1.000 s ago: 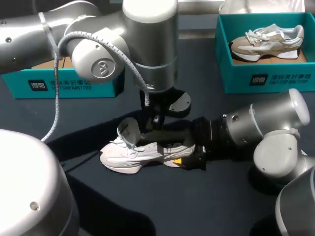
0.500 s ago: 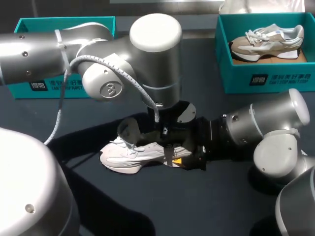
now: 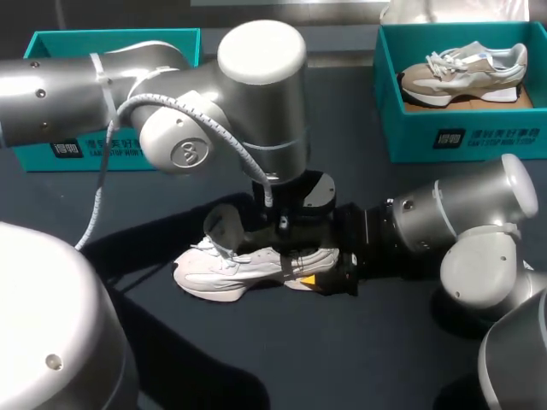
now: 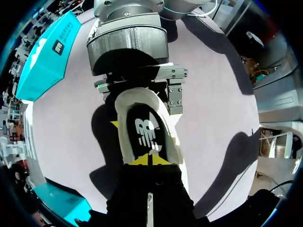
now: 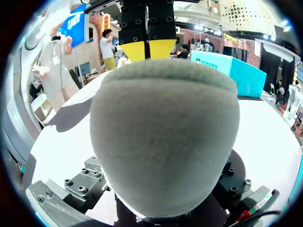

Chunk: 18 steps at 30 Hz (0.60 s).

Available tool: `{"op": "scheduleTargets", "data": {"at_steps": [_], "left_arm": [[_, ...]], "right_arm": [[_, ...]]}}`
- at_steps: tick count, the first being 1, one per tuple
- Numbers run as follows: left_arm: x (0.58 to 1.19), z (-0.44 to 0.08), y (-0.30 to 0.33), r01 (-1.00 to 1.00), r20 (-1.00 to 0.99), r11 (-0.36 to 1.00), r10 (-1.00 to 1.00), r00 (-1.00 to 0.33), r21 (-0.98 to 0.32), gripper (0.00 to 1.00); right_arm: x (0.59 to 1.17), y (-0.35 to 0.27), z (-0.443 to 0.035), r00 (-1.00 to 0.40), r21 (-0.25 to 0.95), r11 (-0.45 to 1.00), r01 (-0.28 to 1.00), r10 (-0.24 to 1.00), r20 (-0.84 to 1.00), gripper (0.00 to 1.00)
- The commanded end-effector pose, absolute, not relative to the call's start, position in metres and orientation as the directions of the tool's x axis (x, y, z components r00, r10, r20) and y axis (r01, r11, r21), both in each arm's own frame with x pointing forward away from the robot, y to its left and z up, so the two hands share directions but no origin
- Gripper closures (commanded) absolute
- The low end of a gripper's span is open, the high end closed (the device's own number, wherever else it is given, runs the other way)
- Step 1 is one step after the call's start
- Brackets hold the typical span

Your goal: Take the shoe out of the shoebox, open the shoe tongue, remove and reinsert the insole, then place the shoe into the shoebox

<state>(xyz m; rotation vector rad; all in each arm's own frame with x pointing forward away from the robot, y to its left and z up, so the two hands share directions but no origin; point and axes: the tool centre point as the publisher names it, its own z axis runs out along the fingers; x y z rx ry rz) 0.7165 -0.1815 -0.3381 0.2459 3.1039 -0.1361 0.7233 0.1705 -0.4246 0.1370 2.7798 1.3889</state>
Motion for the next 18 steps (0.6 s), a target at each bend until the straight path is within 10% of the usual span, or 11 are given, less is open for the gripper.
{"op": "scheduleTargets", "data": {"at_steps": [1, 18], "left_arm": [[0.715, -0.356, -0.177, 0.140, -0.045, 0.983, 0.135, -0.990, -0.123, 1.00], [0.694, -0.379, -0.173, 0.114, 0.023, 0.986, 0.117, -0.993, -0.125, 1.00]], "right_arm": [[0.724, 0.173, -0.427, -0.995, 0.796, 0.601, 0.066, 0.095, 0.011, 1.00], [0.724, 0.173, -0.427, -0.995, 0.796, 0.601, 0.066, 0.095, 0.011, 1.00]]}}
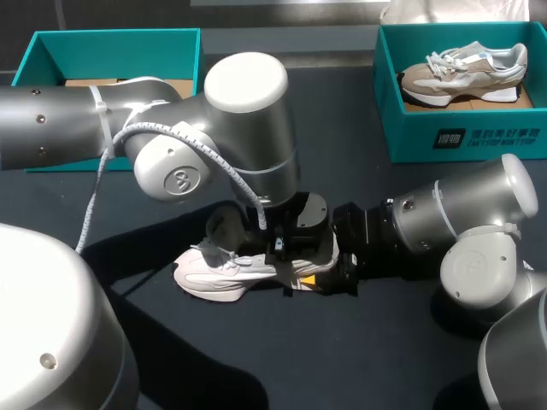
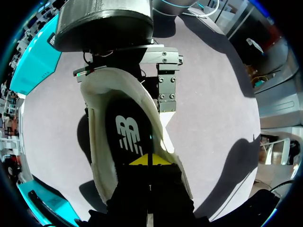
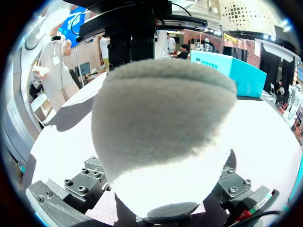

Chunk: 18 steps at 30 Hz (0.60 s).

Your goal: Take the shoe out of the shoebox, open the shoe tongue, remove and reinsert the insole, then place the shoe into the shoebox

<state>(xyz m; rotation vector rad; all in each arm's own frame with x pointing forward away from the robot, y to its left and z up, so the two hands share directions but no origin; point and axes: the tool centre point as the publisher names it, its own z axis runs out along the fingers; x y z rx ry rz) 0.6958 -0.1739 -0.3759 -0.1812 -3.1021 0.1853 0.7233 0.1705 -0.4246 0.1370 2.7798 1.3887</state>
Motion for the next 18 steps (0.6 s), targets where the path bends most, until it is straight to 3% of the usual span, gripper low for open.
{"op": "scheduleTargets", "data": {"at_steps": [1, 4, 6, 18], "left_arm": [[0.693, -0.380, -0.172, 0.112, 0.028, 0.986, 0.116, -0.993, -0.127, 0.84], [0.691, -0.383, -0.171, 0.108, 0.039, 0.986, 0.114, -0.993, -0.131, 0.56], [0.690, -0.385, -0.170, 0.107, 0.040, 0.986, 0.113, -0.993, -0.131, 0.49], [0.697, -0.409, -0.170, 0.092, -0.020, 0.983, 0.090, -0.996, -0.156, 0.55]], "right_arm": [[0.724, 0.173, -0.427, -0.995, 0.796, 0.601, 0.066, 0.095, 0.011, 1.00], [0.724, 0.173, -0.427, -0.995, 0.796, 0.601, 0.066, 0.095, 0.011, 1.00], [0.724, 0.173, -0.427, -0.995, 0.796, 0.601, 0.066, 0.095, 0.011, 1.00], [0.724, 0.173, -0.427, -0.995, 0.796, 0.601, 0.066, 0.095, 0.011, 1.00]]}}
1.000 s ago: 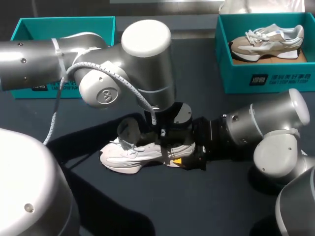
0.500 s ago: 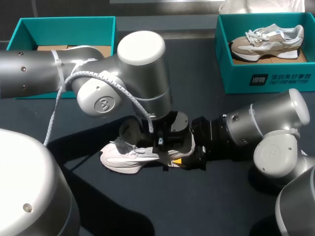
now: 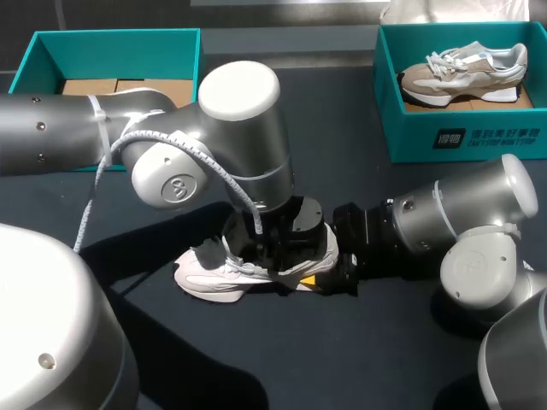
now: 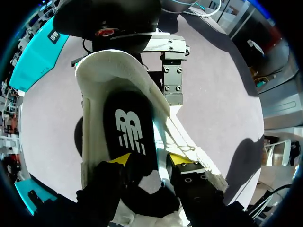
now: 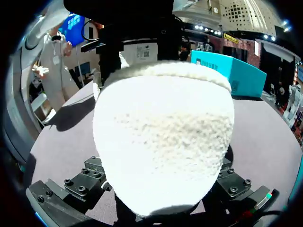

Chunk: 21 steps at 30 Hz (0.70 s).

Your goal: Take the shoe out of the shoebox, open the shoe tongue, remove and reinsert the insole, then place the shoe into the shoebox

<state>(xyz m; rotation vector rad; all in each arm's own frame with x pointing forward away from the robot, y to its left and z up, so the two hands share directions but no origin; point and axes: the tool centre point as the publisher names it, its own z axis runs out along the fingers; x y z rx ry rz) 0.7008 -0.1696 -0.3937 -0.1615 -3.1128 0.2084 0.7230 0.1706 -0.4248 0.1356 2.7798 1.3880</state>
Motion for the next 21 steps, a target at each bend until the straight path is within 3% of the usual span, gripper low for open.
{"op": "scheduleTargets", "data": {"at_steps": [1, 5, 8, 9, 10, 21], "left_arm": [[0.698, -0.412, -0.170, 0.088, -0.036, 0.983, 0.083, -0.996, -0.159, 0.55], [0.704, -0.423, -0.168, 0.058, -0.091, 0.982, 0.042, -0.995, -0.180, 0.60], [0.706, -0.429, -0.167, 0.044, -0.092, 0.984, 0.029, -0.995, -0.170, 0.80], [0.706, -0.430, -0.167, 0.040, -0.090, 0.985, 0.026, -0.996, -0.165, 0.98], [0.706, -0.429, -0.166, 0.038, -0.087, 0.985, 0.024, -0.996, -0.169, 1.00], [0.708, -0.391, -0.148, 0.011, 0.016, 0.984, 0.014, -1.000, -0.175, 1.00]], "right_arm": [[0.724, 0.173, -0.427, -0.995, 0.796, 0.601, 0.066, 0.095, 0.011, 1.00], [0.724, 0.173, -0.427, -0.995, 0.796, 0.601, 0.066, 0.095, 0.011, 1.00], [0.724, 0.173, -0.427, -0.995, 0.796, 0.601, 0.066, 0.095, 0.011, 1.00], [0.724, 0.173, -0.427, -0.995, 0.796, 0.601, 0.066, 0.095, 0.011, 1.00], [0.724, 0.173, -0.427, -0.995, 0.796, 0.601, 0.066, 0.095, 0.011, 1.00], [0.724, 0.173, -0.427, -0.995, 0.796, 0.601, 0.066, 0.095, 0.011, 1.00]]}}
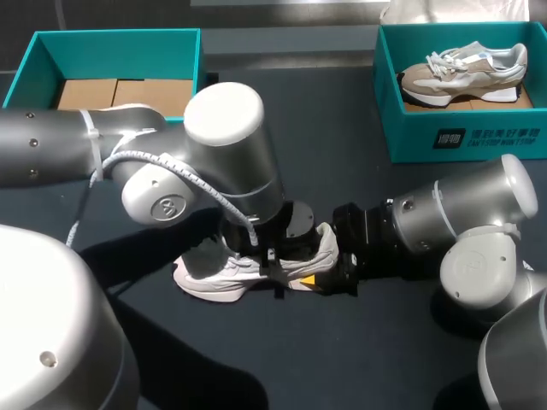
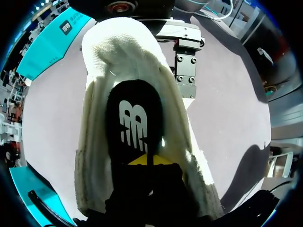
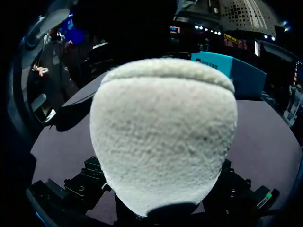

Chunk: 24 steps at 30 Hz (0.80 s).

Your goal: Take the shoe out of the shoebox, open the shoe tongue, remove and reinsert the insole, then place the shoe into the shoebox

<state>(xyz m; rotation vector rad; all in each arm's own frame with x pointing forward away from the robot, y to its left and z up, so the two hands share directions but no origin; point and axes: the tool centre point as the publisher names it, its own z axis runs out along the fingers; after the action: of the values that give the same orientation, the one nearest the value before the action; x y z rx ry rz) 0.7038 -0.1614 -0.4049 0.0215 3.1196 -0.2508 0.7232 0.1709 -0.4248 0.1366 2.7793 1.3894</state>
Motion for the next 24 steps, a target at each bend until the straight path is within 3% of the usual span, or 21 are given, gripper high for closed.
{"op": "scheduleTargets", "data": {"at_steps": [1, 12, 24], "left_arm": [[0.709, -0.389, -0.145, 0.004, 0.028, 0.984, 0.009, -1.000, -0.179, 1.00], [0.707, -0.355, -0.132, -0.045, 0.164, 0.951, 0.006, -0.986, -0.306, 1.00], [0.704, -0.331, -0.157, -0.030, 0.193, 0.933, 0.043, -0.980, -0.359, 1.00]], "right_arm": [[0.724, 0.173, -0.427, -0.995, 0.796, 0.601, 0.066, 0.095, 0.011, 1.00], [0.724, 0.173, -0.427, -0.995, 0.796, 0.601, 0.066, 0.095, 0.011, 1.00], [0.724, 0.173, -0.427, -0.995, 0.796, 0.601, 0.066, 0.095, 0.011, 1.00]]}}
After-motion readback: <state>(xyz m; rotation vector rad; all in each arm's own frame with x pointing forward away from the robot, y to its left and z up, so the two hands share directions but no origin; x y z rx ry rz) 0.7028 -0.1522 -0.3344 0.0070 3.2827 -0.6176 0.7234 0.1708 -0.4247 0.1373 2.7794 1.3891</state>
